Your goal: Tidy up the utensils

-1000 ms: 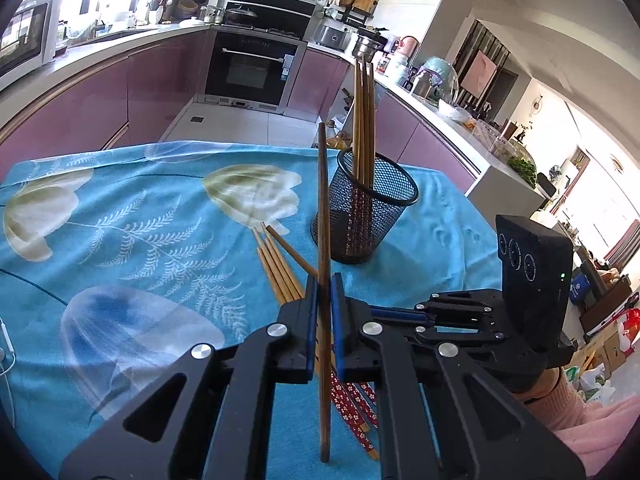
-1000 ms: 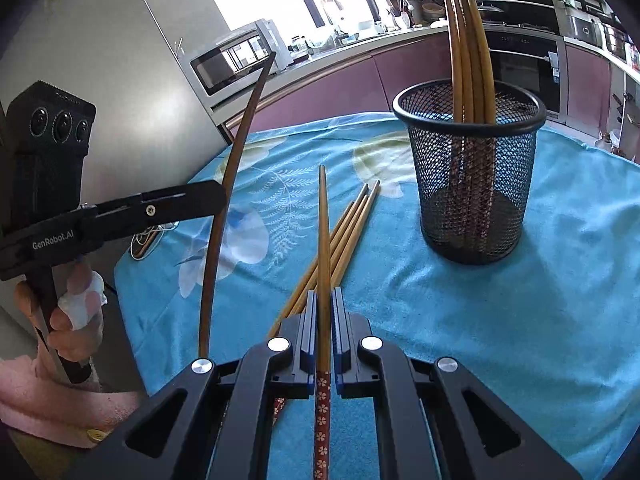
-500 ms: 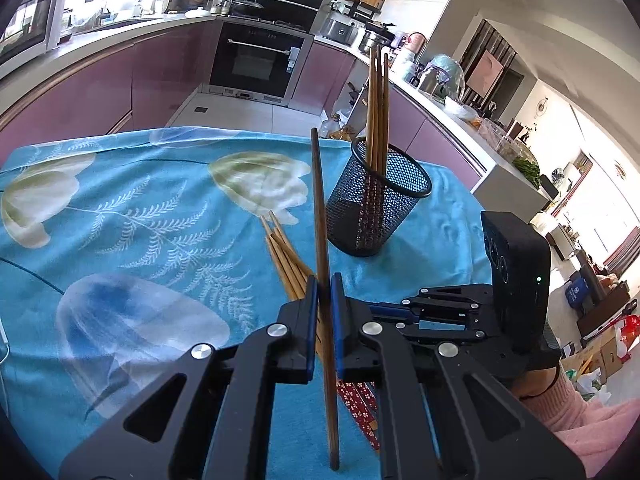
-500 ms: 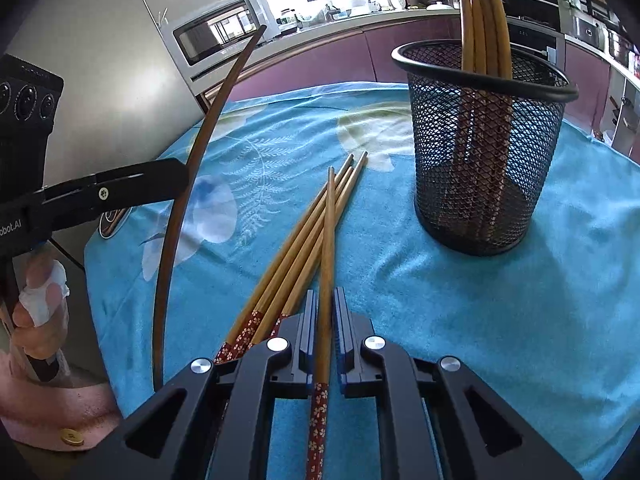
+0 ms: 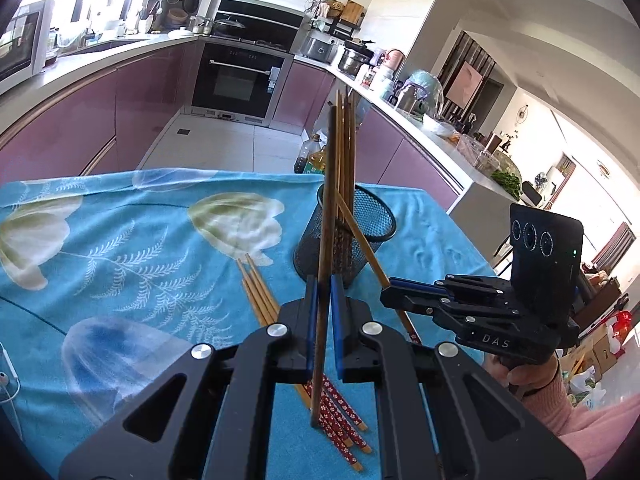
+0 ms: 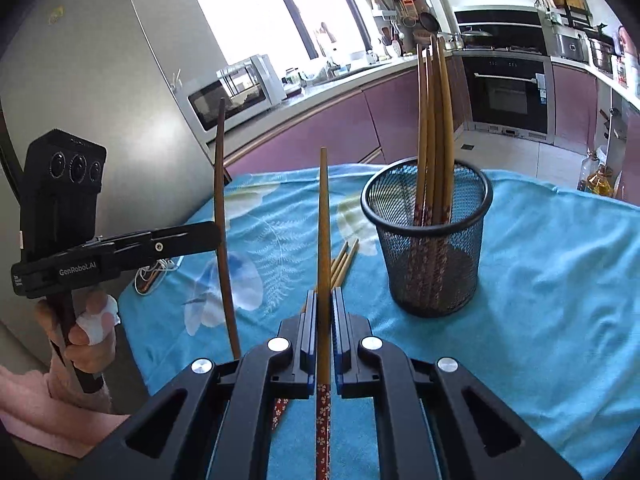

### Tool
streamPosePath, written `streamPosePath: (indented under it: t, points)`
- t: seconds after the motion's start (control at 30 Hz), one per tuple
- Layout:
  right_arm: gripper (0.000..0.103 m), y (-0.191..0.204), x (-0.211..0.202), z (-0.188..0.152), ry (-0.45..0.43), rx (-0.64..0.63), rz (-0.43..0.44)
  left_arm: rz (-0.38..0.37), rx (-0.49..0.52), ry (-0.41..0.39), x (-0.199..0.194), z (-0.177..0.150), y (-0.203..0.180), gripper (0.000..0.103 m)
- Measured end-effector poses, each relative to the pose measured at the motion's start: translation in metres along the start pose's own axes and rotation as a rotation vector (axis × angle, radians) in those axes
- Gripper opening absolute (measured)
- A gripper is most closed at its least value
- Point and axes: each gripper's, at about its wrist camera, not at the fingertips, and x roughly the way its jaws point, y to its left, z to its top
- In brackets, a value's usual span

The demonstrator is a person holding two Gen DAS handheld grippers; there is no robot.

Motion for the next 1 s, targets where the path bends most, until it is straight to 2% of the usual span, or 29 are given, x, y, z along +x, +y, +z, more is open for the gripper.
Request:
streamPosePath:
  t: [0.23,0.47,0.63,0.8,1.0]
  points:
    - [0.006,-0.008,-0.013,0.012,-0.05,0.0,0.006,-0.017,0.033,-0.053,-0.009,0.024,-0.015,0.006]
    - [0.006,-0.012,-0.019,0.026,-0.093,-0.011,-0.007,-0.031,0.035,-0.06,-0.005,0.037,-0.018,0.006]
    - [0.006,-0.017,-0.014,0.023,-0.085,-0.004,-0.003,0.037,0.022,-0.023,0.013,0.033,-0.007,0.006]
    - [0.006,-0.023,-0.013,0.018,-0.077,0.018,-0.01,0.092,-0.014,0.069,0.046,0.02,0.014,0.01]
    - [0.006,-0.031,-0.018,0.016,-0.091,0.042,-0.023,0.102,-0.026,0.112,0.07,0.01,0.021,0.014]
